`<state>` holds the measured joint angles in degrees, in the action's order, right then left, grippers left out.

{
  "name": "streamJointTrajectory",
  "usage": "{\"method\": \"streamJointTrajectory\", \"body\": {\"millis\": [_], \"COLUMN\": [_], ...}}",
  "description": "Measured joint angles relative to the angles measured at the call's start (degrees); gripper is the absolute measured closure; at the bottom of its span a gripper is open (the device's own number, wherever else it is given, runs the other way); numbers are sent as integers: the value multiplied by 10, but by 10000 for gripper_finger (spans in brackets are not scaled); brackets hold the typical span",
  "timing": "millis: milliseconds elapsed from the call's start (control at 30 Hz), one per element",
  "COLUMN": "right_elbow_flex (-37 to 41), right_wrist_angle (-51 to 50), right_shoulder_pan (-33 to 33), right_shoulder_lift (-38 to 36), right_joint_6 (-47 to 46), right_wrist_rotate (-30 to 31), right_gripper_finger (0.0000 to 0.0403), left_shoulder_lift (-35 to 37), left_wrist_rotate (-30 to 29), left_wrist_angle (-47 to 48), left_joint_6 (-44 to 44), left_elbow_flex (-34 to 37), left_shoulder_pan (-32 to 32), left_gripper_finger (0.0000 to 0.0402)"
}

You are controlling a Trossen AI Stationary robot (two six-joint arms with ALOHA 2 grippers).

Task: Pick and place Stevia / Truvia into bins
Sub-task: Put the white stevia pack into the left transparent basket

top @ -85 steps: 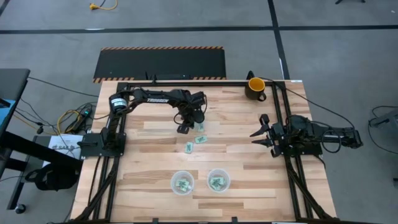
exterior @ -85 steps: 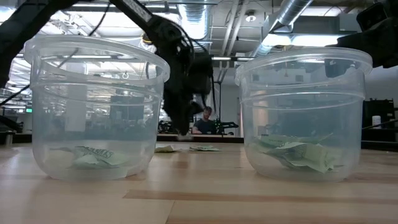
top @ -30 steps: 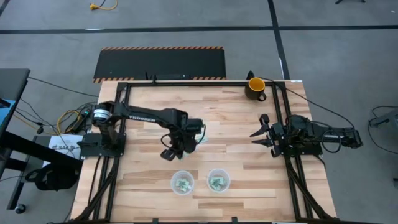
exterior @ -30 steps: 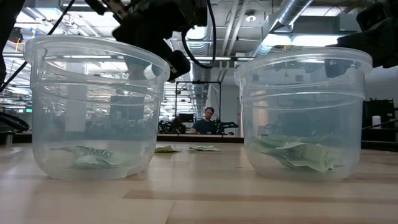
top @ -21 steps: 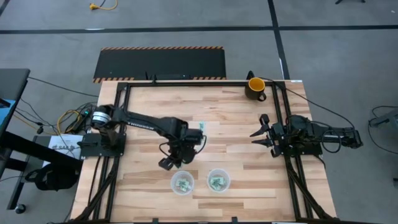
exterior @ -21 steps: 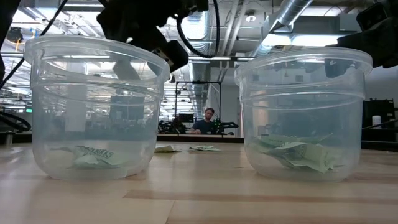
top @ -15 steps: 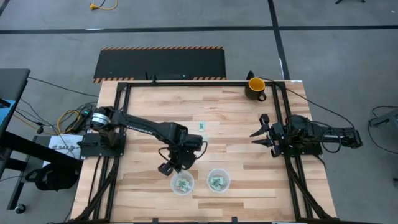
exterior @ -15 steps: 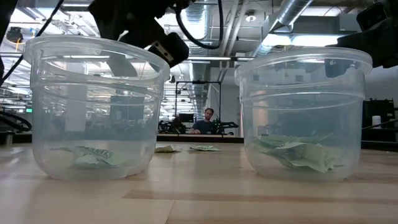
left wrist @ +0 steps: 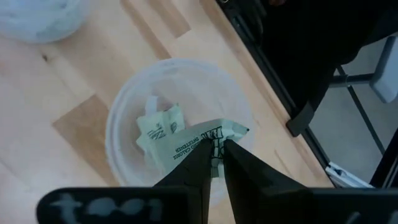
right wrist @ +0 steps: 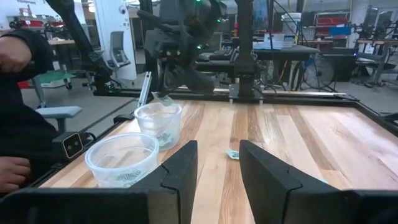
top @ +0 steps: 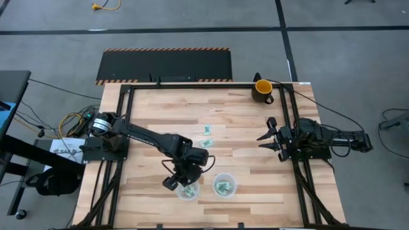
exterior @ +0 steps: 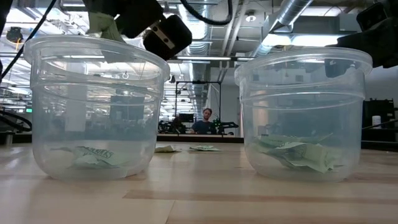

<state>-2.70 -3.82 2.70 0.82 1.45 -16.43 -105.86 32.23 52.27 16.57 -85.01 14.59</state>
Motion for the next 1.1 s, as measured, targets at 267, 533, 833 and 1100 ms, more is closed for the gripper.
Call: {"method": "streamJointTrajectory", "body": {"millis": [267,533,833,1100], "right_elbow_flex": [0,0,0,0], "right_wrist_angle": [0,0,0,0], "right_shoulder_pan": [0,0,0,0], "right_shoulder_lift": [0,0,0,0], "right_joint_6": [0,0,0,0], "right_wrist_rotate": [0,0,0,0], "right_gripper_finger": [290,290,290,290], "left_shoulder_lift": [0,0,0,0], "left_wrist_rotate": [-1,-1,-42,-49], "left_wrist_angle": [-35,-54,-68,-65], "left_joint_6": [-9,2,28,27], "left_elbow_flex": [0,0,0,0], "left_shoulder_pan": [21,36,46,46], "left_gripper_finger": [374,374,374,374]}}
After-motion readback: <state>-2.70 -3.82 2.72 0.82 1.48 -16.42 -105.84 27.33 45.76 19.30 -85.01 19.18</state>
